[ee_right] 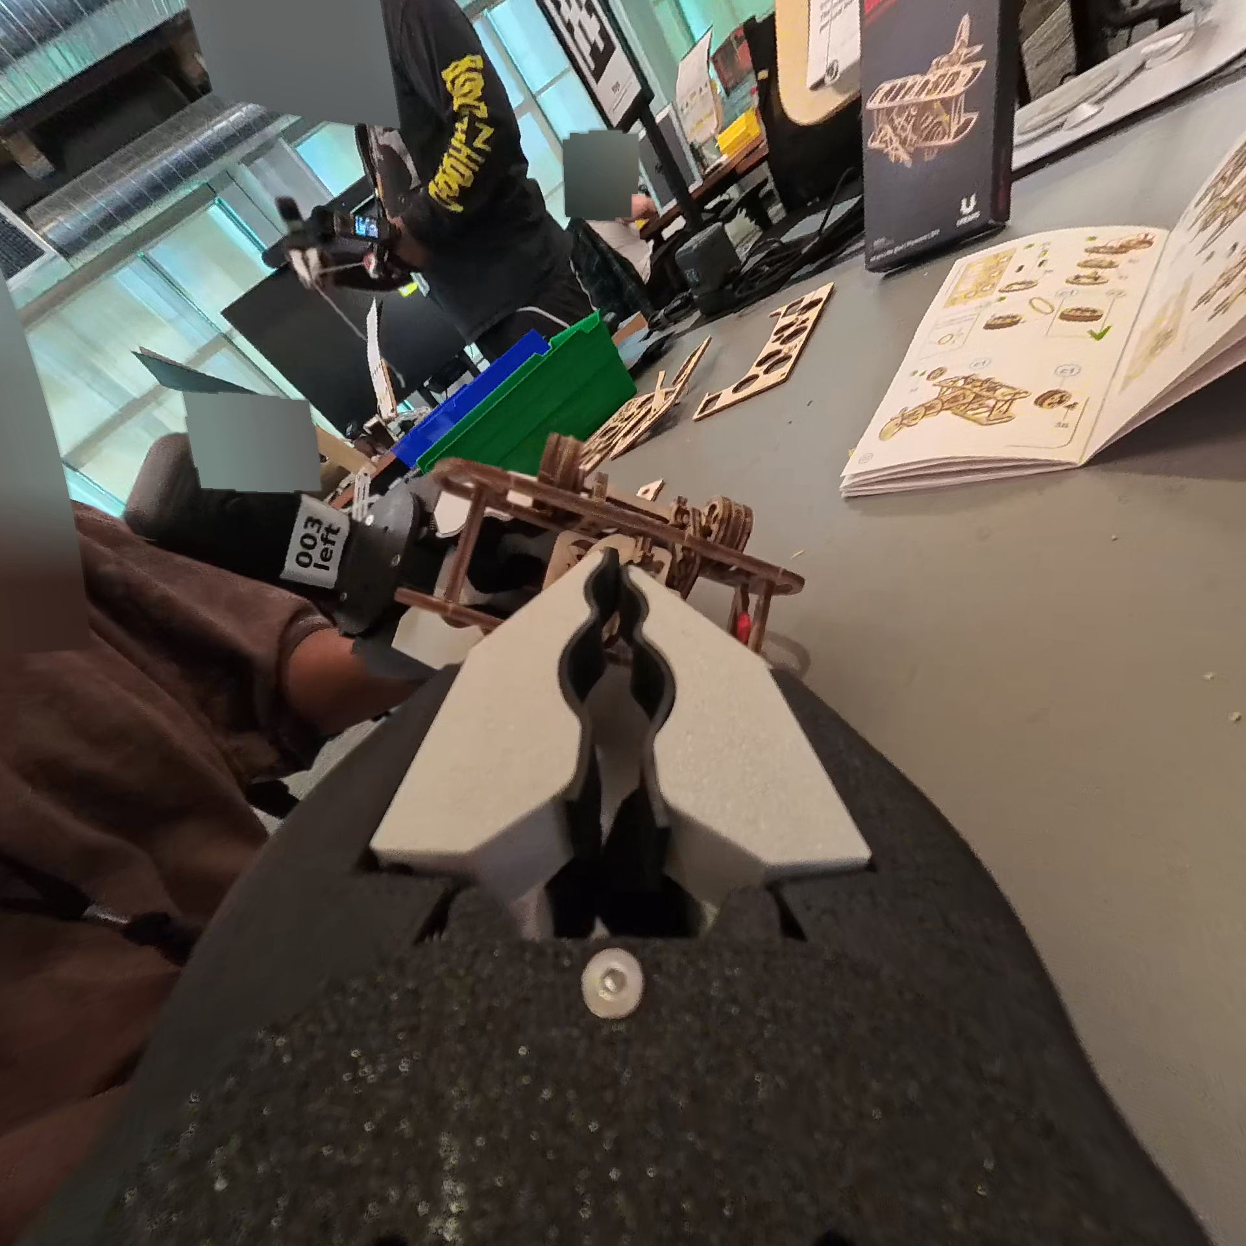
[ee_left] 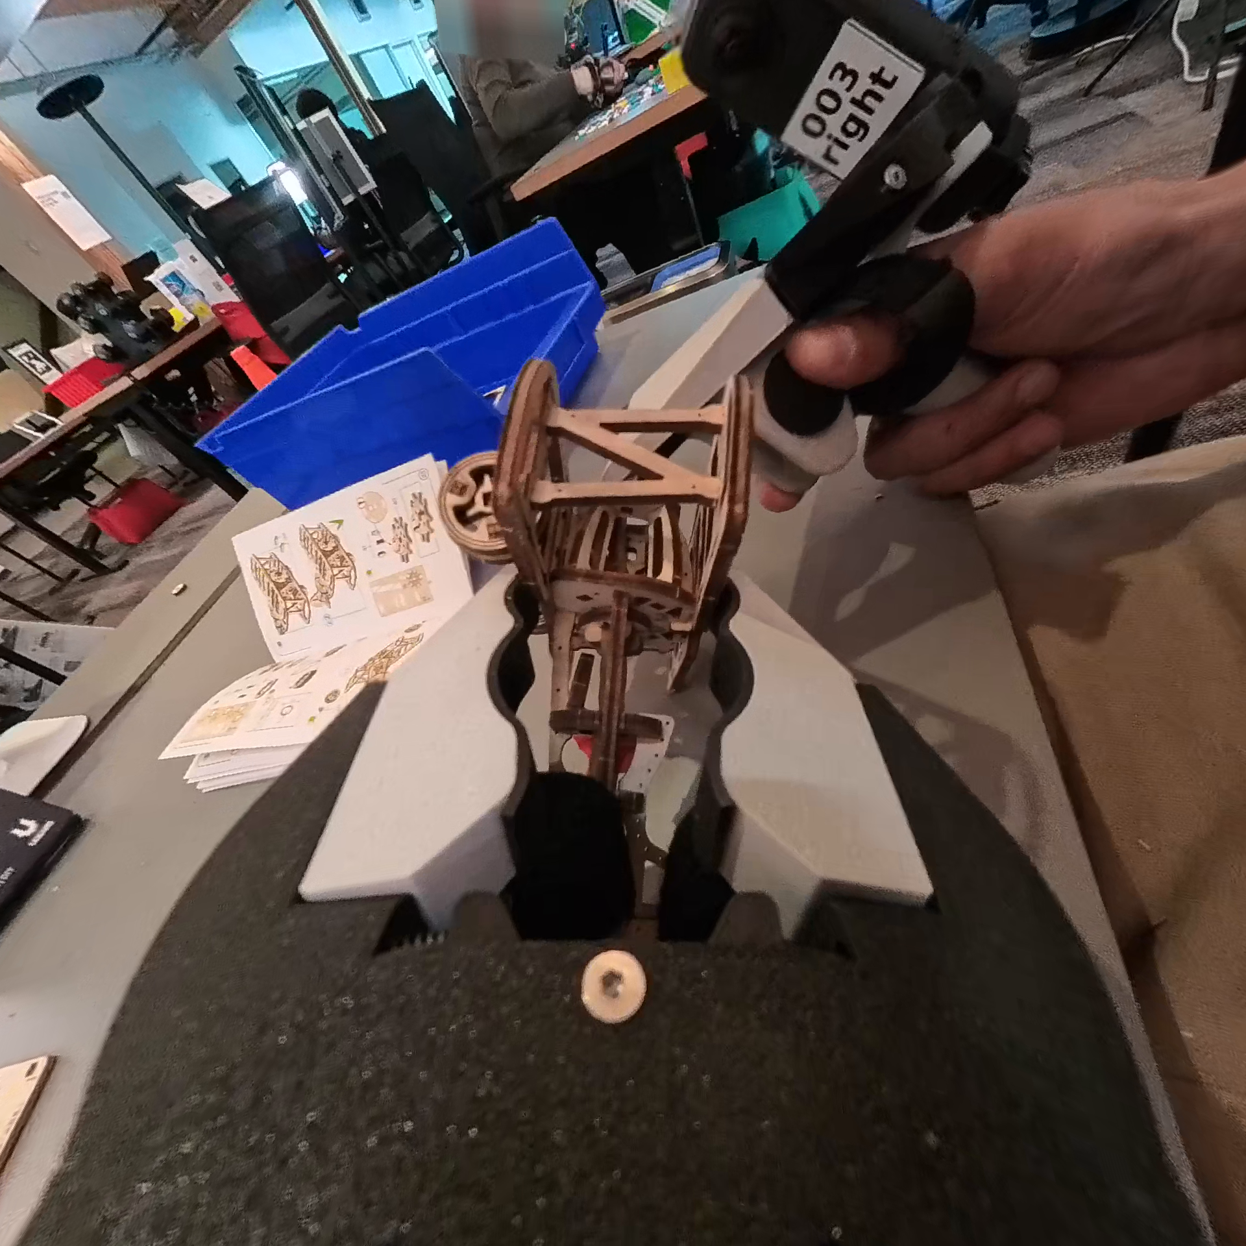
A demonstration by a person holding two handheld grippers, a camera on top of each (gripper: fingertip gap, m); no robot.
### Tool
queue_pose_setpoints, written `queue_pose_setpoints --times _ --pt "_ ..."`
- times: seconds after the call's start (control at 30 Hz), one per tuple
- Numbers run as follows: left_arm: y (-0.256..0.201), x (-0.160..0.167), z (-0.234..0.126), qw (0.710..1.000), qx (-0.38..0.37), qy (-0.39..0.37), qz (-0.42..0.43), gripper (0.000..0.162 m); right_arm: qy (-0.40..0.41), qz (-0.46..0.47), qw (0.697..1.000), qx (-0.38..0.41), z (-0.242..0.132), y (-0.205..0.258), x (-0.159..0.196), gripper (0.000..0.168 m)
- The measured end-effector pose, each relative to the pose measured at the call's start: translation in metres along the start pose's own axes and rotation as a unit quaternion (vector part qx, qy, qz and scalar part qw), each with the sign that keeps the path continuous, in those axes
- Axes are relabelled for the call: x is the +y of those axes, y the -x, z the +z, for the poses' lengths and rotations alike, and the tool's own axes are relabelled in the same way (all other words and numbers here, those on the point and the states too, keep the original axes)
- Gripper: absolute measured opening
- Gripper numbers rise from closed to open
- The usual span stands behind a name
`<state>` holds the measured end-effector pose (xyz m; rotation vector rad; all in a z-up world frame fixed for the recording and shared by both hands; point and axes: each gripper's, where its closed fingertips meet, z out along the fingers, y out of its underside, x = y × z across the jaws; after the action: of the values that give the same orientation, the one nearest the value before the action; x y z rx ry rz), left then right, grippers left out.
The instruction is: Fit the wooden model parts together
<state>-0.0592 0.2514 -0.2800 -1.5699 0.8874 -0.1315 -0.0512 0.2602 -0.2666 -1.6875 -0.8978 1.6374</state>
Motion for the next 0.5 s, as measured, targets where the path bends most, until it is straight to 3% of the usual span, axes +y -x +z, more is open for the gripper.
queue_pose_setpoints --times 0.03,0.17,0.33,0.5 --pt "0.0 0.0 0.0 1.0 -0.003 0.001 0.002 0.048 -0.004 -0.001 1.0 0.0 -0.001 0.0 -0.002 0.0" --pt "0.002 0.001 0.0 1.0 -0.009 0.003 0.007 0.049 -0.032 -0.011 0.999 0.012 -0.013 -0.004 -0.009 0.001" --pt "-0.001 0.001 0.001 1.0 -0.01 0.004 0.023 0.049 -0.011 -0.097 0.995 0.032 -0.007 0.008 0.005 0.001" --pt "-0.001 0.001 0.001 1.0 -0.009 0.004 0.023 0.049 -0.039 -0.083 0.995 0.03 -0.013 0.006 -0.004 0.0"
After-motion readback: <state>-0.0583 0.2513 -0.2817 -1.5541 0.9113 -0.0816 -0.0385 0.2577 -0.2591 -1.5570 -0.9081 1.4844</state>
